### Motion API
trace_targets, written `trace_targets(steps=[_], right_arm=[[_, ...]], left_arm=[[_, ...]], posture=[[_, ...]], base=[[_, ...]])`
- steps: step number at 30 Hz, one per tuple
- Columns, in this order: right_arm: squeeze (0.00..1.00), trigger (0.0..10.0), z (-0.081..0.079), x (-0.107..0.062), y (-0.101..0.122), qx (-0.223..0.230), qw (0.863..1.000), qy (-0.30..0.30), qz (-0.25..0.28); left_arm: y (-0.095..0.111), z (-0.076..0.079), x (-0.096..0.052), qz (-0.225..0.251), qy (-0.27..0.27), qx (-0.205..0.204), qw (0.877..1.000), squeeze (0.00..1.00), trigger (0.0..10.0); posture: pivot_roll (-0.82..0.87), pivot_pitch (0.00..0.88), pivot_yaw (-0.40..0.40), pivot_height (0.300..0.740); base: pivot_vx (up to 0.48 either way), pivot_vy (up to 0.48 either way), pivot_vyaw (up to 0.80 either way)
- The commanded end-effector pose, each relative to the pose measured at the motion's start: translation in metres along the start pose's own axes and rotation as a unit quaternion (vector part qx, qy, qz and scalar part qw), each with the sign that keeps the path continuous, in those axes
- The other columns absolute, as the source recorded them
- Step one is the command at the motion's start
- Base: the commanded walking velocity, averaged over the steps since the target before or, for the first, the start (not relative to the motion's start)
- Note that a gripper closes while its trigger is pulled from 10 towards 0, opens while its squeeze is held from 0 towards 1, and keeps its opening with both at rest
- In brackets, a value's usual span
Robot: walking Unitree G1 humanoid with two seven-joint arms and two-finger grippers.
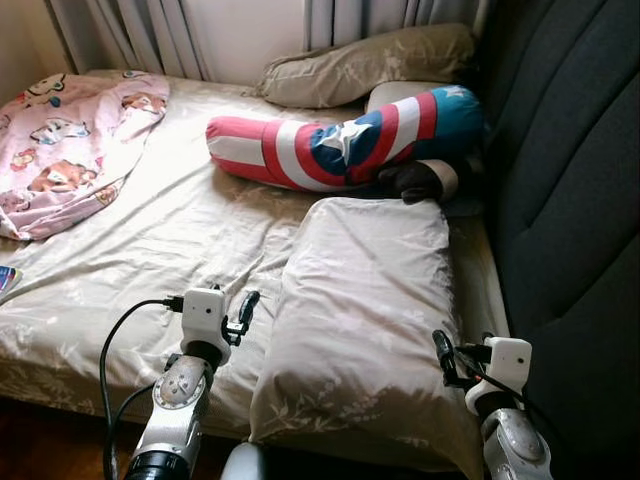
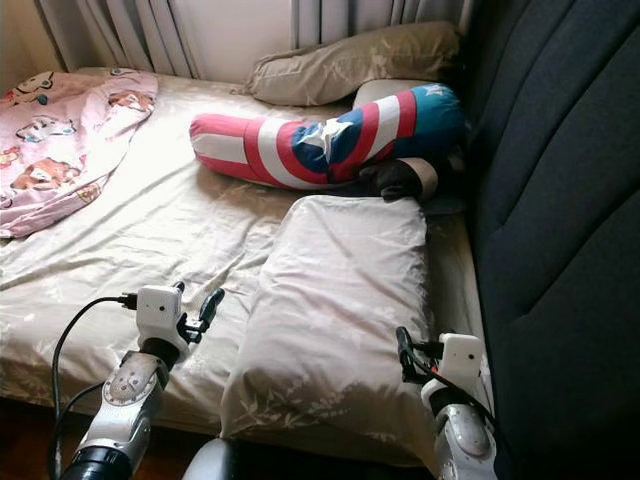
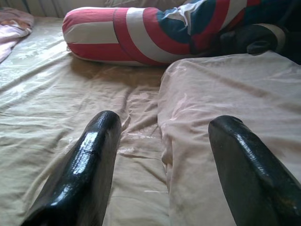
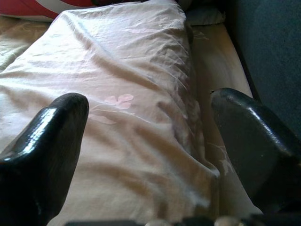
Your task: Clean up the room
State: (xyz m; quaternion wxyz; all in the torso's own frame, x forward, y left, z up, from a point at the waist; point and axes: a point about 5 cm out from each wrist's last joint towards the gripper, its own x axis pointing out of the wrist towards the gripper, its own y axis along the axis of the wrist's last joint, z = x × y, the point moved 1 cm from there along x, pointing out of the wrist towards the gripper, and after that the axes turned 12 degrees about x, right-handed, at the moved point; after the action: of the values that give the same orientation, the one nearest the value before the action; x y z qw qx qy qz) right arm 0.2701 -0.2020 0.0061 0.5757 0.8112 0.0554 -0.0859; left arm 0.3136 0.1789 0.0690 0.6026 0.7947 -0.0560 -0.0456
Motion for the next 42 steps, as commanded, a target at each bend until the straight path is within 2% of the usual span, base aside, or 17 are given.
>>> trace_targets(steps=[1,7,21,26,33,39,42], right_arm=[[0.00,10.0,0.003,-0.001,0.001,0.002,1.000,-0.006,0.004],[0.00,10.0,0.003,-0.002,0.000,0.003,1.000,-0.002,0.001],[0.00,10.0,0.001,-0.002,-0.003,0.004,1.000,-0.002,-0.005],[0.00,10.0,0.004,0.001,0.001,0.005,1.000,-0.026,0.005],[0.00,10.0,0.002,0.004,0.002,0.015,0.999,-0.028,0.003],[0.00,10.0,-0.004,0.015,0.006,0.030,0.999,-0.016,-0.015],[0.00,10.0,-0.013,0.028,0.014,0.031,0.999,0.002,-0.017]], left_arm=[[0.002,0.003,0.001,0.001,-0.009,0.000,1.000,0.00,10.0],[0.002,0.003,0.000,0.002,-0.009,-0.003,1.000,0.00,10.0],[0.002,0.004,-0.001,0.002,-0.016,-0.002,1.000,0.00,10.0],[0.003,0.006,0.000,0.003,-0.021,-0.001,1.000,0.00,10.0],[0.005,0.007,0.001,0.004,-0.034,0.008,0.999,0.00,10.0],[0.008,0.004,0.007,0.004,-0.045,0.010,0.999,0.00,10.0],[0.009,0.001,0.016,-0.003,-0.048,0.011,0.999,0.00,10.0]], posture=[[0.02,0.060,-0.042,0.656],[0.02,0.063,-0.042,0.656],[0.02,0.071,-0.035,0.656],[0.02,0.074,-0.032,0.656],[0.03,0.087,-0.030,0.656],[0.02,0.134,-0.027,0.656],[0.02,0.132,-0.023,0.656]], base=[[0.000,0.000,0.00],[0.042,0.000,0.00],[0.318,0.000,0.00],[0.349,0.000,0.00],[0.241,0.000,0.00],[0.000,0.000,0.00],[0.000,0.000,0.00]])
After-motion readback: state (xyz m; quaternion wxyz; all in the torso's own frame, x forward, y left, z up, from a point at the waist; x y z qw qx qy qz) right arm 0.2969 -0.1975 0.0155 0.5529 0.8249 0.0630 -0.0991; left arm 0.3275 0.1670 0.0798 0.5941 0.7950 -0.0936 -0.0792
